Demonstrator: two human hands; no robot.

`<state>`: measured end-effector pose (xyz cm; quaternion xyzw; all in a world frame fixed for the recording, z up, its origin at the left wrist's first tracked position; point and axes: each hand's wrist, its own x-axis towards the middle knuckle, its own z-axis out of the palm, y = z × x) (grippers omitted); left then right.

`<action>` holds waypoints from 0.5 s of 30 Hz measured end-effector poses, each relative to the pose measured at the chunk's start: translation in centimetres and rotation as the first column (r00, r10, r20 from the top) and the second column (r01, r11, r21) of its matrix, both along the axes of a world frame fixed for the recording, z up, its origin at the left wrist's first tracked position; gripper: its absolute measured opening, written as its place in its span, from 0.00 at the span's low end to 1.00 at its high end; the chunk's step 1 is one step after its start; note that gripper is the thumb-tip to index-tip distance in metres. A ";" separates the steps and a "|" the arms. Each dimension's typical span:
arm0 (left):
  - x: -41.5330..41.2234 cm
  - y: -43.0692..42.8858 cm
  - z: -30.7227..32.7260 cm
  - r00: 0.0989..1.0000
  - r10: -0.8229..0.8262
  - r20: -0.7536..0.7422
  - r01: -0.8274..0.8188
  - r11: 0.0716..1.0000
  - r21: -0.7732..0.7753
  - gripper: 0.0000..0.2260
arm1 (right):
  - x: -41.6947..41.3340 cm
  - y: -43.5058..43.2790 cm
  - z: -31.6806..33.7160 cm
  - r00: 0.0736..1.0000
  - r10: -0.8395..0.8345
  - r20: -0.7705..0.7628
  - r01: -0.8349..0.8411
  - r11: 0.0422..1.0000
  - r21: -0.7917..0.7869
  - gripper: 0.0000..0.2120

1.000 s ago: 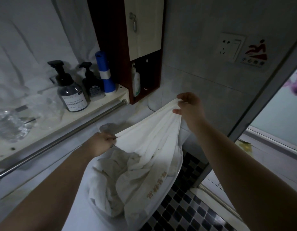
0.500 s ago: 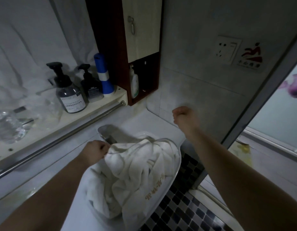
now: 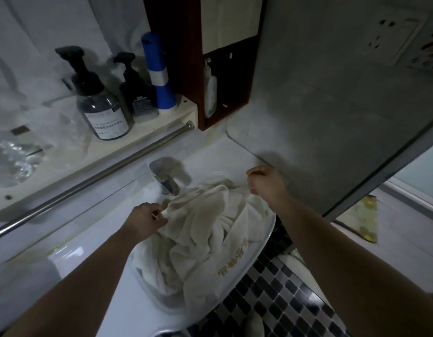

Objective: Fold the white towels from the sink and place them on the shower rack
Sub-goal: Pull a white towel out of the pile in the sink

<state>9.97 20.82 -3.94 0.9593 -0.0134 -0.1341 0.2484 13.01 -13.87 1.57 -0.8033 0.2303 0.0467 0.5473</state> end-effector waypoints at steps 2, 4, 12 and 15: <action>0.0 0.0 -0.7 0.999 0.025 -0.021 -0.025 1.000 -0.013 0.06 | 0.8 0.9 -1.3 0.998 0.054 -0.034 -0.056 0.997 -0.061 0.08; 0.2 0.0 -1.3 0.999 0.029 -0.015 -0.029 0.999 -0.017 0.05 | 1.7 1.7 -2.5 0.993 0.108 -0.055 -0.113 0.990 -0.088 0.10; 0.3 0.9 -3.6 0.995 -0.068 0.070 0.063 0.996 0.066 0.12 | 6.0 4.9 -7.5 0.934 0.286 -0.214 -0.338 0.900 -0.275 0.14; 0.2 1.6 -4.1 0.994 -0.089 0.069 0.082 0.991 0.104 0.05 | 7.0 5.4 -9.4 0.923 0.242 -0.301 -0.284 0.953 -0.105 0.23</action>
